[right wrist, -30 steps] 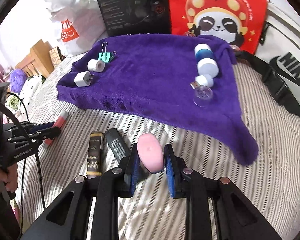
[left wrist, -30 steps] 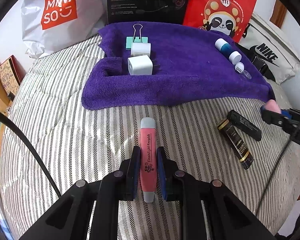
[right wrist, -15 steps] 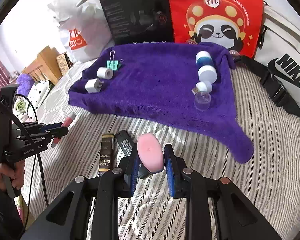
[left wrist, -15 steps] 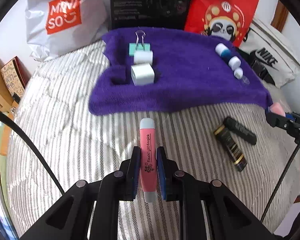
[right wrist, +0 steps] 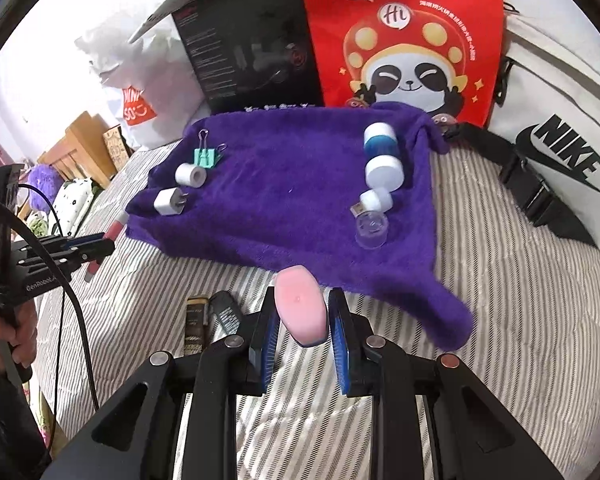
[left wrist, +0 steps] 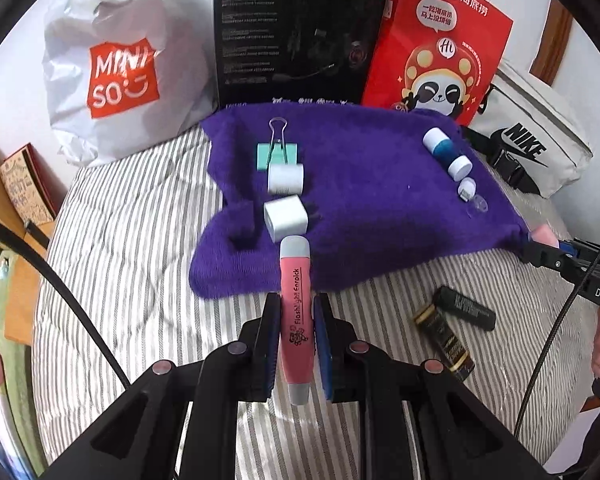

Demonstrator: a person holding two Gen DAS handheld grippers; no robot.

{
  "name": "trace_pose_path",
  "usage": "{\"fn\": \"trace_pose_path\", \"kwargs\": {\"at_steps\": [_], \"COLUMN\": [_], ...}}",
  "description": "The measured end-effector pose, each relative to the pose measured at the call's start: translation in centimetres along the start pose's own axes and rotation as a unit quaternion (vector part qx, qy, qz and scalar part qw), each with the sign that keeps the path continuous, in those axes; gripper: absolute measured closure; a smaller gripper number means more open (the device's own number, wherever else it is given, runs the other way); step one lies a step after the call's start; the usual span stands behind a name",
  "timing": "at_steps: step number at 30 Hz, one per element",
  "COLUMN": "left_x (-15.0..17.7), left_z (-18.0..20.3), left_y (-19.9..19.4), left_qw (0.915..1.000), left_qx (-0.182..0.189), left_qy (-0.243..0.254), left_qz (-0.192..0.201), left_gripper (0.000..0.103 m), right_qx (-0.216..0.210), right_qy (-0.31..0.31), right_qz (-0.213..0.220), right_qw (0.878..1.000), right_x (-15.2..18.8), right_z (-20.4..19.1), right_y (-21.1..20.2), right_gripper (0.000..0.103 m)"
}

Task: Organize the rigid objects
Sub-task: 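Set the pink jar beside the deodorant and open the right gripper while the left carries the lip gloss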

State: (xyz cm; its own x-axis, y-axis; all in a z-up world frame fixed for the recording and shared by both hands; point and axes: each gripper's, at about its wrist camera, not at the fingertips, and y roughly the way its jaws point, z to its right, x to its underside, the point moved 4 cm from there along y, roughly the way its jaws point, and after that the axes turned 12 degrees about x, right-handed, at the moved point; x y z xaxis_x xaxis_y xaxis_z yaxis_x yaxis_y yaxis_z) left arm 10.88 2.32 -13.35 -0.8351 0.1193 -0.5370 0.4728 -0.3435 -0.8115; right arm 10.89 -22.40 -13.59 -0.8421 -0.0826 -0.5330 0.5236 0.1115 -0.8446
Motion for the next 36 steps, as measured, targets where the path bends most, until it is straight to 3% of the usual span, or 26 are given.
{"fn": "trace_pose_path", "kwargs": {"at_steps": [11,22,36], "left_x": [-2.9,-4.4,-5.8], "left_z": [-0.4,-1.9,-2.1], "left_y": [1.2,1.8,3.8], "left_qw": [0.9999,1.0,0.9994], "left_qx": [0.006,0.006,0.033], "left_qy": [0.008,-0.002,-0.013], "left_qz": [0.004,0.005,0.003], "left_gripper": [0.087,0.087,0.087], "right_qx": [0.013,0.027,0.061], "right_qy": [-0.006,-0.016,-0.041], "right_qz": [0.006,0.028,-0.008], "right_qw": [1.0,0.999,0.997], "right_x": [-3.4,-8.9,-13.2], "right_z": [0.3,-1.0,-2.2], "right_y": [1.6,7.1,13.9], "right_gripper": [0.079,0.079,0.079]}}
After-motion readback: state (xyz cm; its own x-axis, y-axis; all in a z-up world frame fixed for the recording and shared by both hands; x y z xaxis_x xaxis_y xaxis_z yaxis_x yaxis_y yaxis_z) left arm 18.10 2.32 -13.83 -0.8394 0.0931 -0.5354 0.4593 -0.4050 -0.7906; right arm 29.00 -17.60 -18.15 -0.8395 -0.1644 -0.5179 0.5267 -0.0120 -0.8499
